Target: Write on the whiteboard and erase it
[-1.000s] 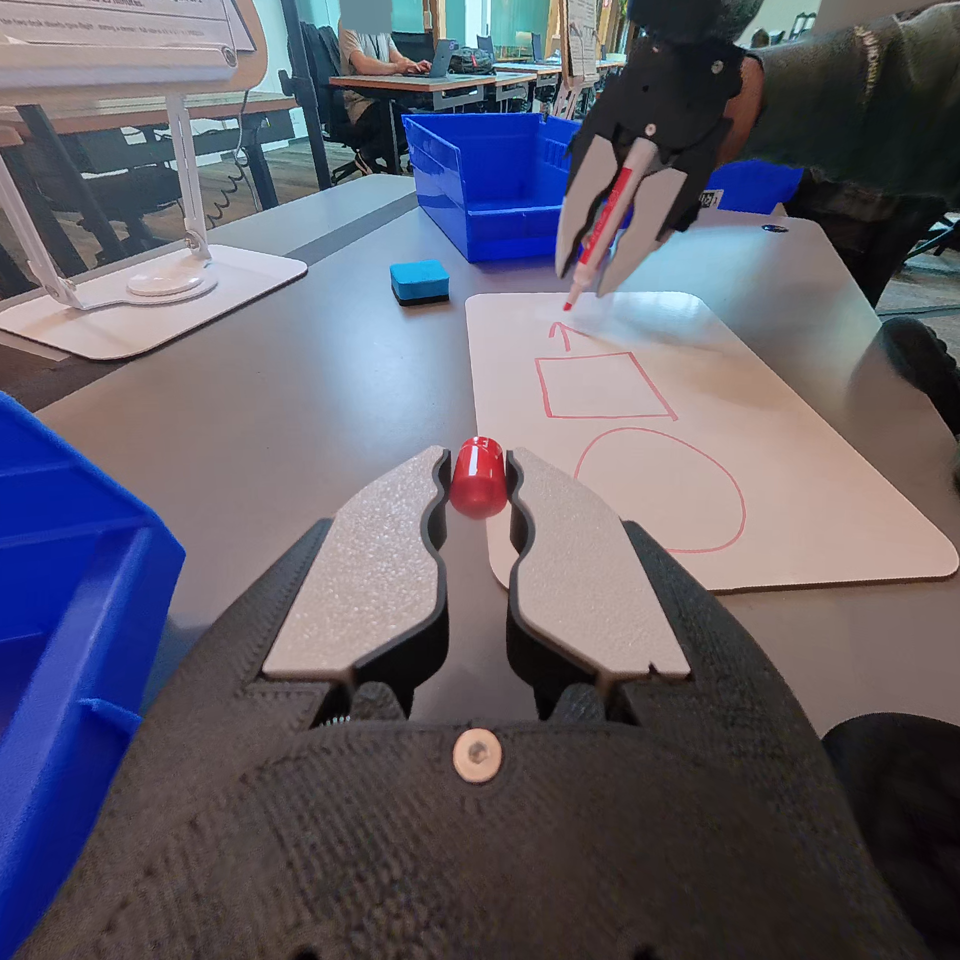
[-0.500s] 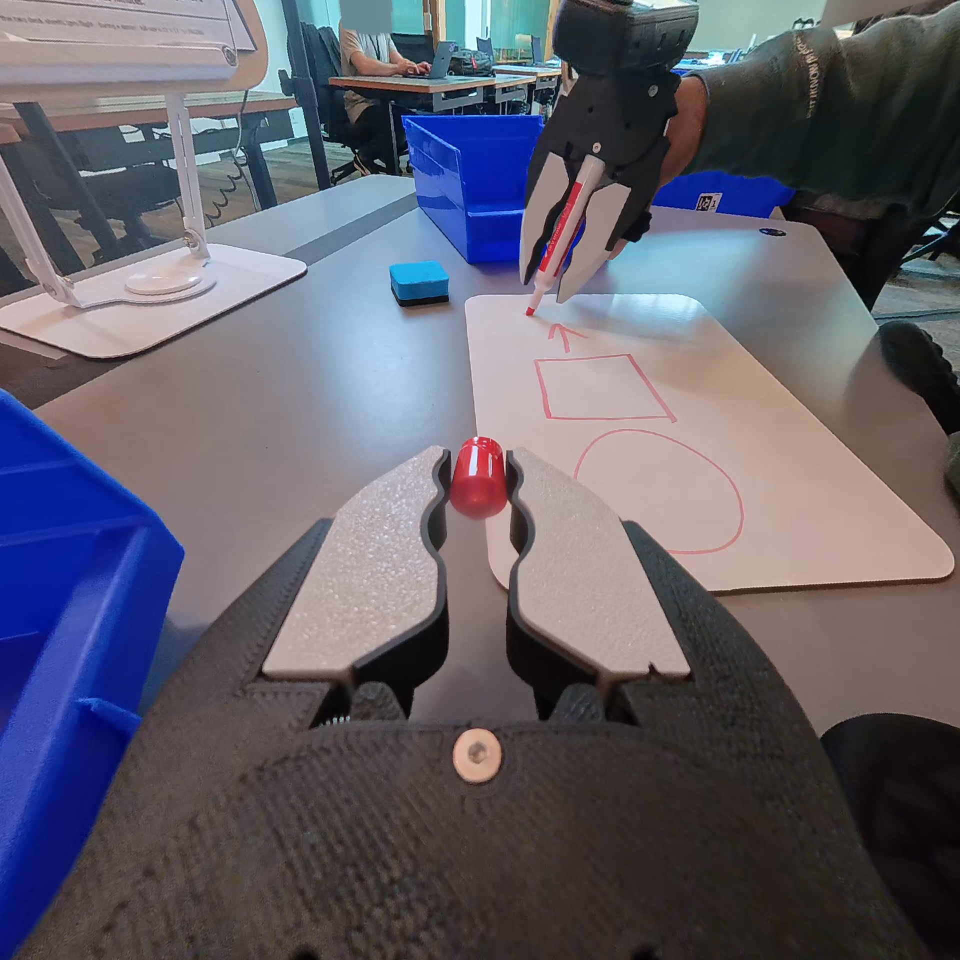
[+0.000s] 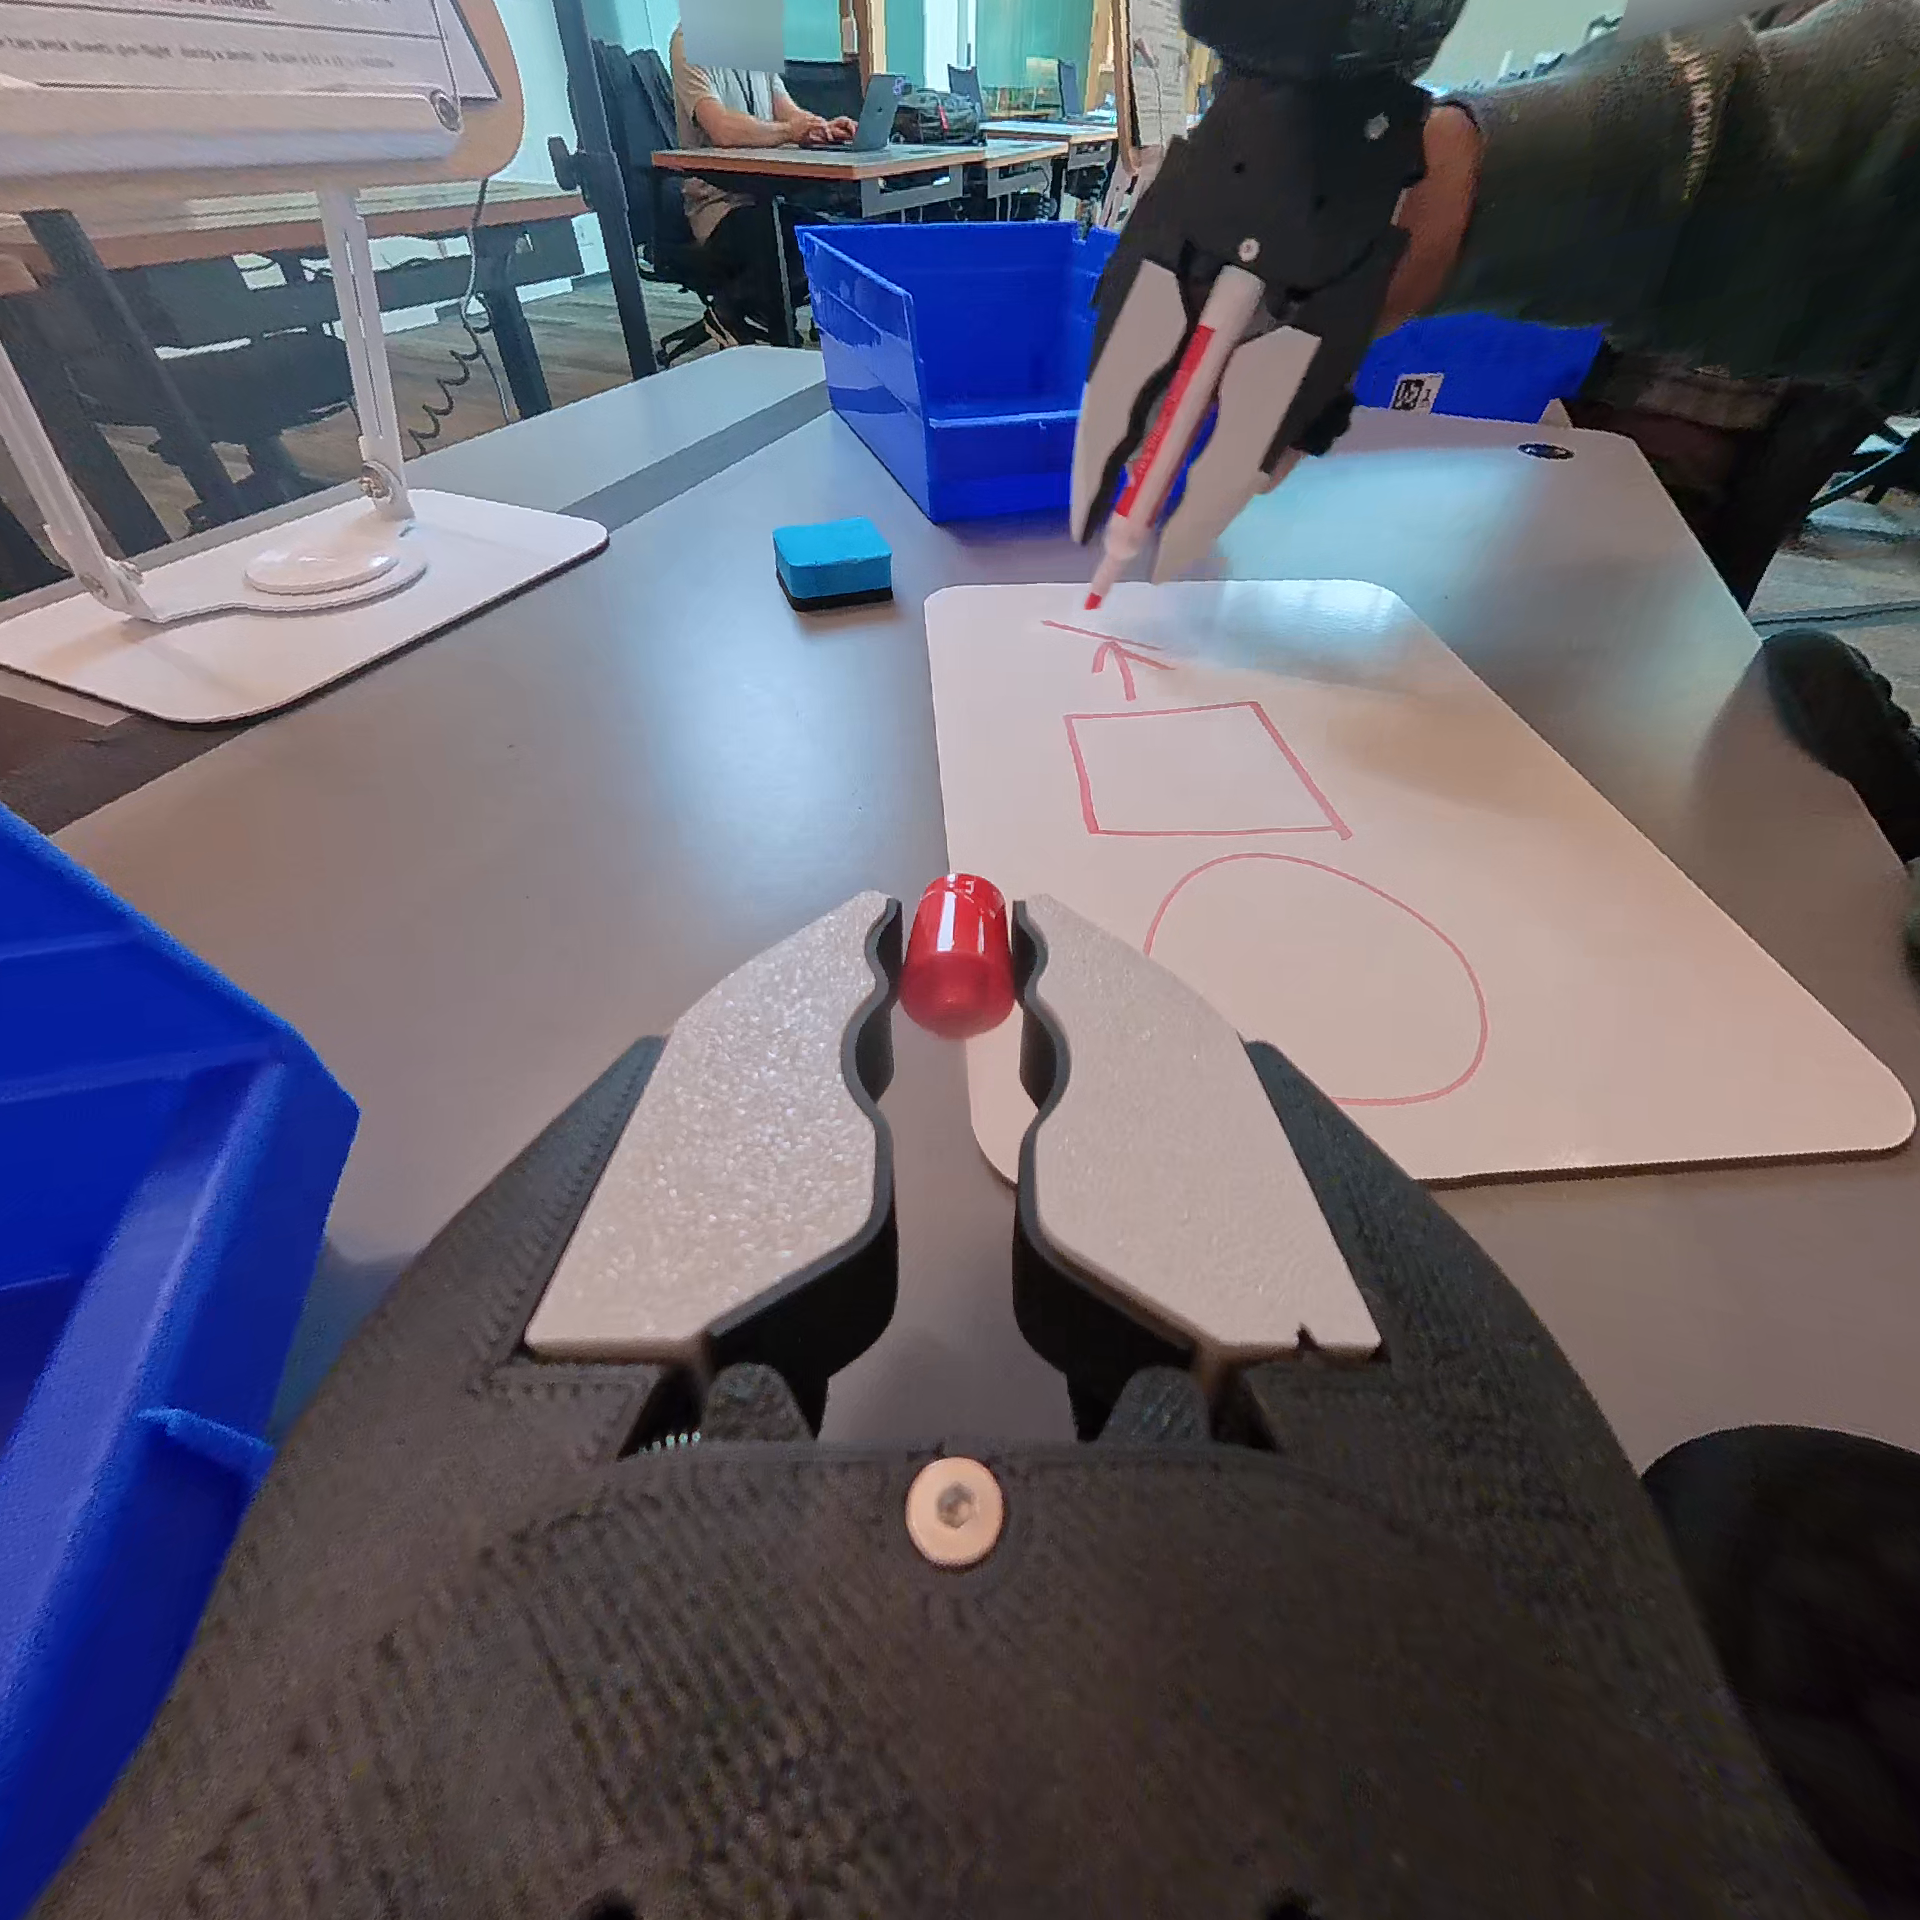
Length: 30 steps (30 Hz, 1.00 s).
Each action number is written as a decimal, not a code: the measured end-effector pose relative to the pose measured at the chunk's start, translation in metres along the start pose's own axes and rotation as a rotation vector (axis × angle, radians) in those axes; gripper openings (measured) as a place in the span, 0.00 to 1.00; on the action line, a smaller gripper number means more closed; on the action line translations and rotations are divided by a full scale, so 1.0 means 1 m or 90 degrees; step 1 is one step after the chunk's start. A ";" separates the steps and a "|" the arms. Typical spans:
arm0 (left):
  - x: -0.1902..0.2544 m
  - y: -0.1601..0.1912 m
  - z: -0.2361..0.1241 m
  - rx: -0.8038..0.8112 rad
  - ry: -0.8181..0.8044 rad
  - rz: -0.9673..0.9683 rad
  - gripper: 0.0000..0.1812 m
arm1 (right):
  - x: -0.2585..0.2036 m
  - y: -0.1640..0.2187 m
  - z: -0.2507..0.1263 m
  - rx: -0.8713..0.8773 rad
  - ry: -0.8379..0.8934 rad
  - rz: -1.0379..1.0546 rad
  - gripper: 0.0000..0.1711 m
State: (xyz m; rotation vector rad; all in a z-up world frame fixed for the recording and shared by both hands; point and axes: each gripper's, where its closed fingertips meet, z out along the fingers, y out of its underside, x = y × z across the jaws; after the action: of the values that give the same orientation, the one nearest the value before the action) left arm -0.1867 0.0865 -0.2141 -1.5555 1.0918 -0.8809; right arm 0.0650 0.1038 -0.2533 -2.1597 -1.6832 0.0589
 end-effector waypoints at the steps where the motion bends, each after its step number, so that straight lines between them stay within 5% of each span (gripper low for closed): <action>1: 0.000 0.000 0.000 0.000 0.000 0.000 0.11 | 0.008 0.000 0.001 -0.002 0.010 0.002 0.20; 30: 0.001 0.000 0.001 -0.001 -0.001 0.001 0.11 | -0.003 0.044 -0.005 -0.045 0.027 0.026 0.20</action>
State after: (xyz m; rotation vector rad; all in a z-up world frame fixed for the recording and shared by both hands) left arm -0.1860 0.0860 -0.2145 -1.5570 1.0919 -0.8775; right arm 0.1063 0.0910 -0.2641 -2.2309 -1.6422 -0.0350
